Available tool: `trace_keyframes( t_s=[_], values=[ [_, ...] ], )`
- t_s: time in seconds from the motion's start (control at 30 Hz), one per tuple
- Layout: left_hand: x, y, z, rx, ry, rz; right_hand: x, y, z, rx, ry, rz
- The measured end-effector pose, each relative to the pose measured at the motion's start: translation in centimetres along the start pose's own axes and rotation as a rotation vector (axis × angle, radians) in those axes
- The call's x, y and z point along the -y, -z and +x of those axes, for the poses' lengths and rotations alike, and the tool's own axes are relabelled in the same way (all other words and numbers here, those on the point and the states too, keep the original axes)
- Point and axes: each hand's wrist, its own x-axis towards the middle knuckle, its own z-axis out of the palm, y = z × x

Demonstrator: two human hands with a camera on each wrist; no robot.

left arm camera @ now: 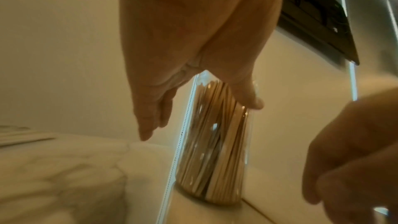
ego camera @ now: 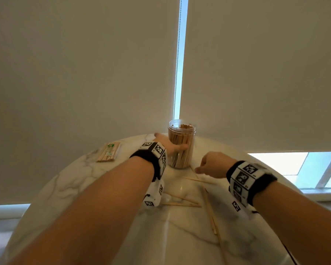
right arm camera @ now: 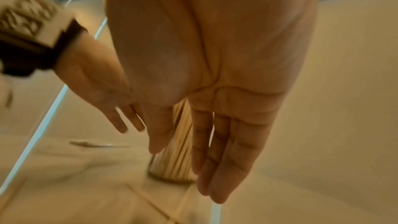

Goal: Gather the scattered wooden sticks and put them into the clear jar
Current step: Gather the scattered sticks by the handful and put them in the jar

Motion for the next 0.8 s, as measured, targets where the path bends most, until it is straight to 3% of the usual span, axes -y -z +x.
trace_keyframes(
  t_s=[0.17, 0.3, 0.63, 0.8],
  values=[
    [1.1, -0.3, -5.0, 0.185, -0.175, 0.519, 0.6, -1.9, 0.7, 0.088, -0.076, -0.057],
    [2.5, -3.3, -7.5, 0.386, -0.276, 0.69, 1.7, -2.4, 1.0, 0.07, -0.049, -0.137],
    [3.3, -4.7, -10.1, 0.218, -0.381, 0.764, 1.6, -2.7, -1.3, 0.064, -0.046, -0.193],
    [2.8, -5.0, -12.2, 0.218, -0.385, 0.866, 0.2, -2.4, -3.2, 0.04, -0.103, 0.039]
  ],
)
